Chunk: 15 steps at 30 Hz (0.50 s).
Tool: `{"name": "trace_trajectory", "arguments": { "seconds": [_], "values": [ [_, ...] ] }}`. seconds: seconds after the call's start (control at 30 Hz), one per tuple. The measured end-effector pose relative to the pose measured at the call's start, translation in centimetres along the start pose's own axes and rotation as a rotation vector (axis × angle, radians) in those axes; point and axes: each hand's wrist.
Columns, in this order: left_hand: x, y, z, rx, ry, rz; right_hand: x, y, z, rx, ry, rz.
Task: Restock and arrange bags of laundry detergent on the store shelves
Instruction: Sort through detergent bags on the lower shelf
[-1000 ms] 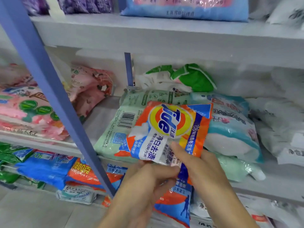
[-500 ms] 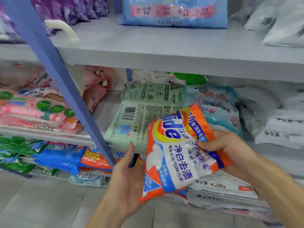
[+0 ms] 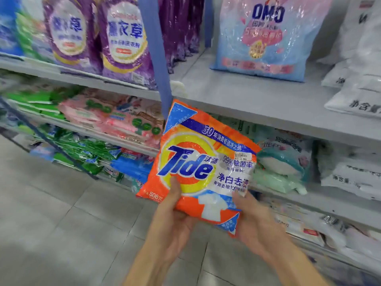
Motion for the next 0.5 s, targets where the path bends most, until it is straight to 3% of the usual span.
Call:
{"name": "trace_trajectory", "arguments": {
  "seconds": [0.2,0.37,0.43,0.5],
  "values": [
    [-6.5,-3.2,-9.5,0.06,0.192,-0.068,1.9,10.9,0.6,-0.159,-0.134,0.096],
    [-11.6,-9.0,-17.5,0.069,0.264,0.044,5.8,20.6,-0.8,-0.154,-0.118,0.213],
    [-13.3,-12.0,-21.1,0.094,0.292,0.159,7.6,24.4,-2.2,-0.158,-0.112,0.256],
    [-14.9,-14.4,-24.8,0.165,0.277,0.087,9.2,28.1,-3.9,-0.195,-0.086,0.286]
  ]
}}
Point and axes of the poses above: each hand's wrist, its own x-axis towards the middle knuckle, its own y-axis out of the palm, z = x × y, and after that the axes turned 11 degrees about -y, right-handed
